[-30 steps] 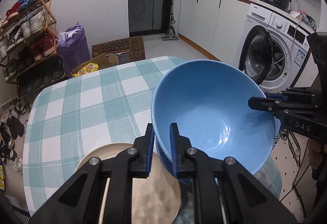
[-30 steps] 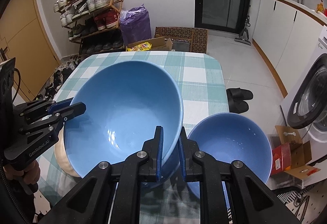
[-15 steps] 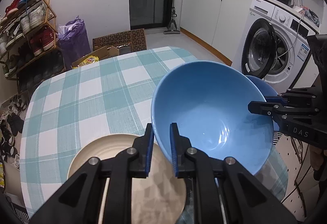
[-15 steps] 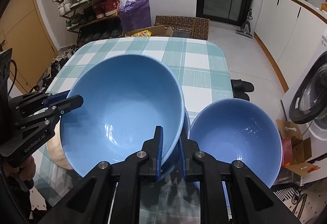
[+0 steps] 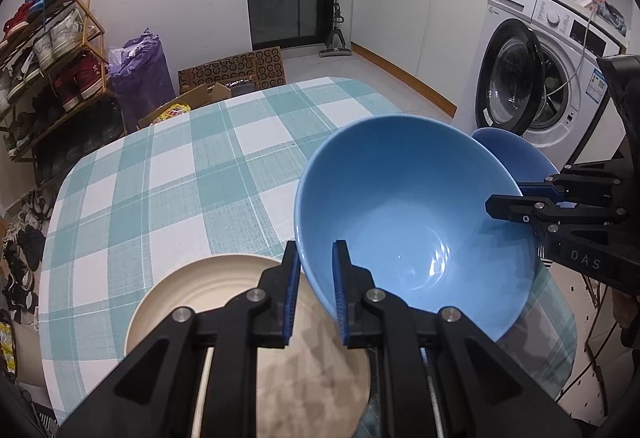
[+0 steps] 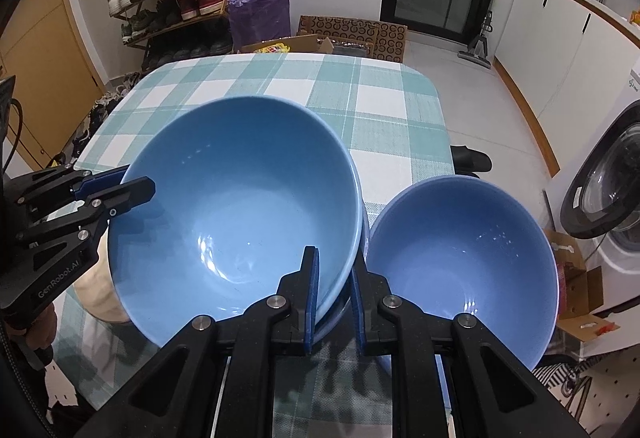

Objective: Organize plates and bowls
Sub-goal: 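Carry the large blue bowl with both grippers beside the smaller blue bowl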

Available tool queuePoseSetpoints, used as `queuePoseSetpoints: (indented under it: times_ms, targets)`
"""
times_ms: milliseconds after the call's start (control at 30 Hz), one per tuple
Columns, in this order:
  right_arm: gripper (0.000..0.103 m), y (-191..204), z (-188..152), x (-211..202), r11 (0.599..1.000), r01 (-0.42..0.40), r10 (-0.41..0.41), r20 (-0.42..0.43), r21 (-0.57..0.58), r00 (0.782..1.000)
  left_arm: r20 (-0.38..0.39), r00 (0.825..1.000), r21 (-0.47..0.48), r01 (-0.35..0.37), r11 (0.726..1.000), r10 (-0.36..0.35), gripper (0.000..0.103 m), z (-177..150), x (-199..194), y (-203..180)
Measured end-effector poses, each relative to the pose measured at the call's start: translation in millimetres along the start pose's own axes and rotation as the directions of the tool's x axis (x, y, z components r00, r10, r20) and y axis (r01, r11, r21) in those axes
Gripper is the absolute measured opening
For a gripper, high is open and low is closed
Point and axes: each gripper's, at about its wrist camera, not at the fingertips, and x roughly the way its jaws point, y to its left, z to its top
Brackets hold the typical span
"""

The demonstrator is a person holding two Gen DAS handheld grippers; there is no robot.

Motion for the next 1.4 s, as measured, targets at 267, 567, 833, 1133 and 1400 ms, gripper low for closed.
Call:
queuePoseSetpoints:
  times_ms: [267, 567, 833, 1133, 1400]
  targets:
    - [0.015, 5.6, 2.0, 2.6, 0.999, 0.042, -0.043, -0.009, -0.029, 0.999, -0.012, 1.0, 0.002, -0.002, 1.0, 0.002, 0.013, -1.8, 4.5, -1.2]
    - [0.015, 16.1, 1.4, 7.2, 0.986, 0.137, -0.138, -0.002, -0.1, 0.99, -0.021, 1.0, 0.01, -0.003, 1.0, 0.004, 0.013, -5.6, 9.5, -1.8]
    - [0.017, 16.7, 1.8, 13.6, 0.978, 0.172, -0.176, -0.028, -0.116, 0.984, -0.034, 0.999, 0.023, -0.002, 1.0, 0.003, 0.013, -8.9, 15.4, -5.5]
    - [0.019, 19.3, -0.4, 16.2, 0.974, 0.185, -0.19, -0.03, -0.135, 0.981, -0.035, 0.999, 0.036, -0.01, 0.999, 0.011, 0.015, -10.3, 18.7, -8.2]
    - [0.02, 21.7, -2.1, 16.0, 0.97, 0.195, -0.201, -0.024, -0.144, 0.979, -0.03, 0.999, 0.049, -0.017, 0.999, 0.019, 0.016, -10.5, 18.4, -10.4]
